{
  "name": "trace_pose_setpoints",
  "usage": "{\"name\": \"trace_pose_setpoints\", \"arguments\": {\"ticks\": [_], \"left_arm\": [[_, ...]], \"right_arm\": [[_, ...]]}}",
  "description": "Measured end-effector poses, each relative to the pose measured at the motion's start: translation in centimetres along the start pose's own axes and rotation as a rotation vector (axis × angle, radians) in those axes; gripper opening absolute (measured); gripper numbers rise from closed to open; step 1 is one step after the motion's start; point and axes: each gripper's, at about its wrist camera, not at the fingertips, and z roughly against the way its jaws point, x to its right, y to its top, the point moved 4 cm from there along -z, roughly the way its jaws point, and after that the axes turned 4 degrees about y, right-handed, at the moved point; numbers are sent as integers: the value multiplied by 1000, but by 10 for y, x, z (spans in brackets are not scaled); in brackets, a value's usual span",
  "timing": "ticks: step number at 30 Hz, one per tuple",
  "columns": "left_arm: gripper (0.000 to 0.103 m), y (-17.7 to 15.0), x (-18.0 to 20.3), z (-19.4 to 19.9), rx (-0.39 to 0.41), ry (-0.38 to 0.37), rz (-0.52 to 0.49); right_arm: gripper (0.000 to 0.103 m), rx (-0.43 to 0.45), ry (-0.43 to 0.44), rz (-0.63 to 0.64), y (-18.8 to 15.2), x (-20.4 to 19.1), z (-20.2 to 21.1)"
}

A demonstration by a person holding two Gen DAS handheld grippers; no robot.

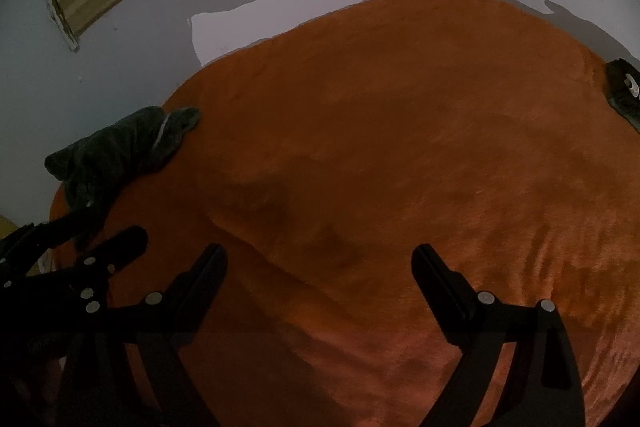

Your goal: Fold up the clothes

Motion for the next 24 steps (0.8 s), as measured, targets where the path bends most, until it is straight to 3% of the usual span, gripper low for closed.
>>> {"name": "trace_pose_setpoints", "arguments": {"ticks": [8,16,24], "left_arm": [[76,-9,-1,5,51,-24,38],[76,-46,-16,14,58,-22,20],[76,-63,-39,25,23,-32,9]], "right_arm": [[93,-9,7,-5,-2,-1,4],[93,9,-13,3,-5,-7,5],[93,-2,-18,7,-4,-9,6]]}}
